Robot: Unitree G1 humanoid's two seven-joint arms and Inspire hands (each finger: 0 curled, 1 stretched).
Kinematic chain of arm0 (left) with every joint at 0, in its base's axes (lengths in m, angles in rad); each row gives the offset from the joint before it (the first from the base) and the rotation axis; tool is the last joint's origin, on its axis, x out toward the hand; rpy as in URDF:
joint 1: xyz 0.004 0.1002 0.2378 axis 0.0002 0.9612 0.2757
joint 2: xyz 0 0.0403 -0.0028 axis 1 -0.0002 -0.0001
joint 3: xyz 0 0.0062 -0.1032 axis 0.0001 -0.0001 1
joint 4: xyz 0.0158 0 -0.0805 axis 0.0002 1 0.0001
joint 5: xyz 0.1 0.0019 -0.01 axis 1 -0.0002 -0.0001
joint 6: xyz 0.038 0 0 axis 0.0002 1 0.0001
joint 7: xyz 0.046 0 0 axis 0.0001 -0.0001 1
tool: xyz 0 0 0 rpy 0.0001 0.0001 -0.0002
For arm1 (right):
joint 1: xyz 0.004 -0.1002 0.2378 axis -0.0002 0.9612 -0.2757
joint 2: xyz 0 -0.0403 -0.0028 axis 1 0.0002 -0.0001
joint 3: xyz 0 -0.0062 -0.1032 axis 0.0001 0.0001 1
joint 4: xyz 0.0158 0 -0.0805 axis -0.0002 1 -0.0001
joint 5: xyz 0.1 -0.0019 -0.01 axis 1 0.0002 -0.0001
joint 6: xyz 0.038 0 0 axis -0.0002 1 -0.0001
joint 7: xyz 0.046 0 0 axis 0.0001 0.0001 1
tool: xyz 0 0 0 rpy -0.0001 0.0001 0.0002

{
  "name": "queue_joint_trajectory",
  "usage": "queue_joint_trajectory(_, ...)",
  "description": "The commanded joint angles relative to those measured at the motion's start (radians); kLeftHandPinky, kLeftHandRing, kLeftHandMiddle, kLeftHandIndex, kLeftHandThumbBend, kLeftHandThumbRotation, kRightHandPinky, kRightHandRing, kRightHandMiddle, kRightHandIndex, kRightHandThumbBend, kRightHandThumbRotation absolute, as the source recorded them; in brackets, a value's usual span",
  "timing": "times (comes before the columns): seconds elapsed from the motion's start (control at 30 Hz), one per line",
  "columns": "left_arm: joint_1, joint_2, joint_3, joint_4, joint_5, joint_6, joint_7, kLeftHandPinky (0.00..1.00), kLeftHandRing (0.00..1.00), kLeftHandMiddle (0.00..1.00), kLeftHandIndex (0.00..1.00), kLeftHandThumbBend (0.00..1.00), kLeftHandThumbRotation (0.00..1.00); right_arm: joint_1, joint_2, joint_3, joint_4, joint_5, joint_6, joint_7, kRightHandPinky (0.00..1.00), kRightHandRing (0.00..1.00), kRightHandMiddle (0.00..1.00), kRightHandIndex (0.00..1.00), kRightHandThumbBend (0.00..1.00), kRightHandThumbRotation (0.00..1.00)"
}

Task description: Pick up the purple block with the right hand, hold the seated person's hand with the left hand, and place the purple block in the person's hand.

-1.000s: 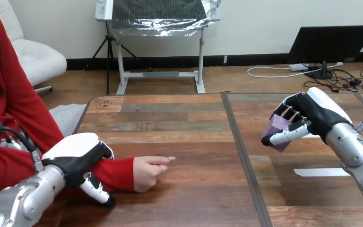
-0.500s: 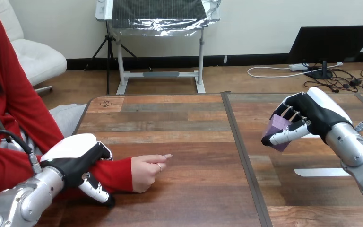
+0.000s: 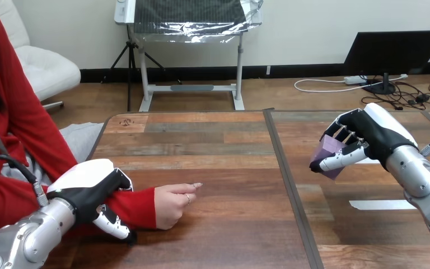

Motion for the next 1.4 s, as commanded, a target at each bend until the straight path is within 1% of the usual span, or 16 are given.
queue_joint_trajectory(0.0, -0.043, -0.004, 0.035, -0.03, -0.034, -0.027, 0.028, 0.24, 0.3, 0.37, 0.39, 0.73, 0.0, -0.044, -0.009, -0.025, -0.038, 0.018, -0.021, -0.018, 0.4, 0.43, 0.46, 0.49, 0.83, 0.0)
queue_joint_trajectory(0.3, -0.051, 0.001, 0.06, -0.061, -0.057, -0.039, 0.038, 0.24, 0.29, 0.36, 0.38, 0.74, 0.0, -0.043, -0.007, -0.015, -0.035, 0.007, -0.019, -0.029, 0.4, 0.42, 0.46, 0.49, 0.83, 0.0)
queue_joint_trajectory(0.53, -0.056, 0.004, 0.081, -0.104, -0.071, -0.022, 0.033, 0.24, 0.29, 0.36, 0.37, 0.75, 0.0, -0.041, -0.001, -0.017, -0.036, 0.01, -0.026, -0.026, 0.4, 0.42, 0.46, 0.49, 0.83, 0.0)
queue_joint_trajectory(0.67, -0.061, 0.009, 0.09, -0.12, -0.074, -0.023, 0.031, 0.23, 0.29, 0.36, 0.37, 0.73, 0.0, -0.039, 0.004, -0.021, -0.038, 0.017, -0.03, -0.02, 0.39, 0.42, 0.46, 0.48, 0.83, 0.0)
queue_joint_trajectory(0.8, -0.075, 0.017, 0.101, -0.138, -0.075, -0.03, 0.028, 0.24, 0.29, 0.36, 0.37, 0.73, 0.0, -0.039, 0.008, -0.014, -0.035, 0.01, -0.018, -0.021, 0.39, 0.42, 0.46, 0.49, 0.83, 0.0)
queue_joint_trajectory(0.9, -0.081, 0.018, 0.107, -0.148, -0.077, -0.026, 0.024, 0.24, 0.3, 0.36, 0.37, 0.74, 0.0, -0.04, 0.011, -0.012, -0.032, 0.008, -0.01, -0.02, 0.39, 0.42, 0.47, 0.49, 0.82, 0.0)
queue_joint_trajectory(1.17, -0.094, 0.019, 0.119, -0.166, -0.082, -0.016, 0.016, 0.25, 0.3, 0.37, 0.37, 0.74, 0.0, -0.037, 0.018, -0.01, -0.035, 0.007, -0.014, -0.018, 0.38, 0.42, 0.46, 0.49, 0.82, 0.0)
queue_joint_trajectory(1.27, -0.099, 0.017, 0.124, -0.173, -0.085, -0.012, 0.013, 0.25, 0.31, 0.37, 0.37, 0.74, 0.0, -0.038, 0.021, -0.01, -0.034, 0.008, -0.005, -0.014, 0.39, 0.41, 0.46, 0.49, 0.81, 0.0)
queue_joint_trajectory(1.37, -0.106, 0.019, 0.125, -0.175, -0.084, -0.012, 0.013, 0.25, 0.31, 0.37, 0.37, 0.74, 0.0, -0.037, 0.024, -0.009, -0.036, 0.007, -0.007, -0.017, 0.39, 0.41, 0.46, 0.49, 0.81, 0.0)
